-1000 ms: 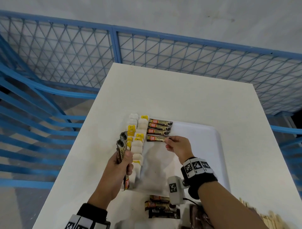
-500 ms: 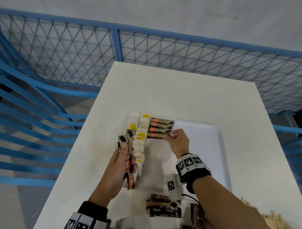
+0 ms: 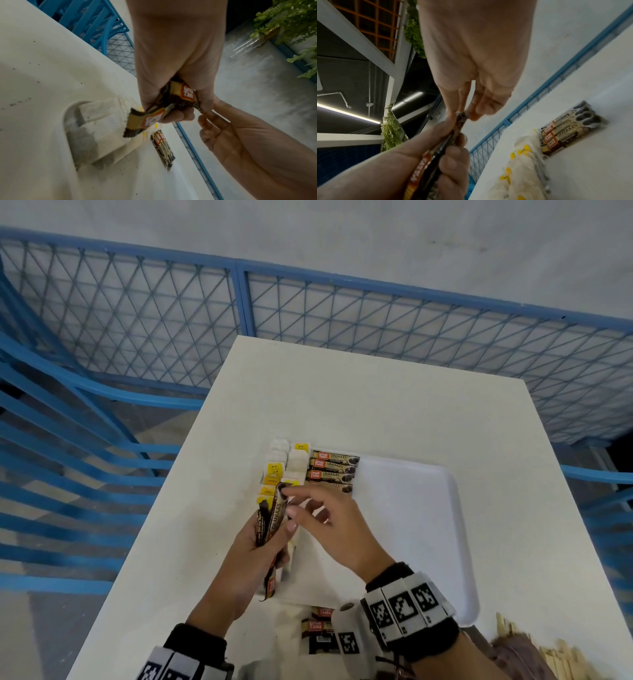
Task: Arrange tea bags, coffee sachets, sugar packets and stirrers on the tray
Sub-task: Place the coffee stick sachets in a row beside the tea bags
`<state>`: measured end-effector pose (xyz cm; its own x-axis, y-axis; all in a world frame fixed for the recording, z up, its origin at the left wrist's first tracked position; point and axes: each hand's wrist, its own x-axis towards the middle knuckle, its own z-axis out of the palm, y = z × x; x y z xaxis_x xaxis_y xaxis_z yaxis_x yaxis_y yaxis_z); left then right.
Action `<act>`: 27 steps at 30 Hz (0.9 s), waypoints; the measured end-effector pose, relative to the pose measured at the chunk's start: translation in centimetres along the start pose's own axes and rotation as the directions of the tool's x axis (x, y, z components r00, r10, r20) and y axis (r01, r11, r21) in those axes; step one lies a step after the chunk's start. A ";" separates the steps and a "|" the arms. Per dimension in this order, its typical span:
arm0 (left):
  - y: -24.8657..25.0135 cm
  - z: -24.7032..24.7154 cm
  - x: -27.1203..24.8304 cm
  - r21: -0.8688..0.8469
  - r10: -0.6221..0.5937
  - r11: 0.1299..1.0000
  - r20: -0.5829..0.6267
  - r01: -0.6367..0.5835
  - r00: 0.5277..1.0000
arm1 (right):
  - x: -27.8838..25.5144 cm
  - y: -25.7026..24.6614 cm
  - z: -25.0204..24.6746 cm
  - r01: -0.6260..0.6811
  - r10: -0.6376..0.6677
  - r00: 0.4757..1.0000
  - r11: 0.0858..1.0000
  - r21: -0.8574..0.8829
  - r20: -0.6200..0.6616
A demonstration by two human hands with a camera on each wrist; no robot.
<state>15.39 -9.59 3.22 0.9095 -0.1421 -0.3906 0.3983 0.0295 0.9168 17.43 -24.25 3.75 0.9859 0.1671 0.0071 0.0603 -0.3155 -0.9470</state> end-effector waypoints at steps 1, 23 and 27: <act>-0.1 -0.1 -0.1 0.026 0.003 1.000 0.004 -0.003 1.000 | -0.2 0.1 0.1 -0.026 0.025 0.999 1.000 0.014 0.020; 0.1 -0.5 -1.1 -0.006 -0.003 1.000 -0.074 0.003 0.997 | -3.1 1.8 -2.5 -0.345 0.345 0.936 0.854 0.390 0.074; -0.5 -0.9 -0.9 -0.032 -0.025 0.999 -0.153 0.020 0.988 | -2.7 2.7 -3.2 -0.397 0.423 0.906 0.824 0.404 0.027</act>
<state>14.52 -8.62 3.07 0.9070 0.0098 -0.4211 0.4199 0.0586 0.9057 15.42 -28.53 2.17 0.9143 0.0432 -0.4026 -0.4045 0.0510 -0.9131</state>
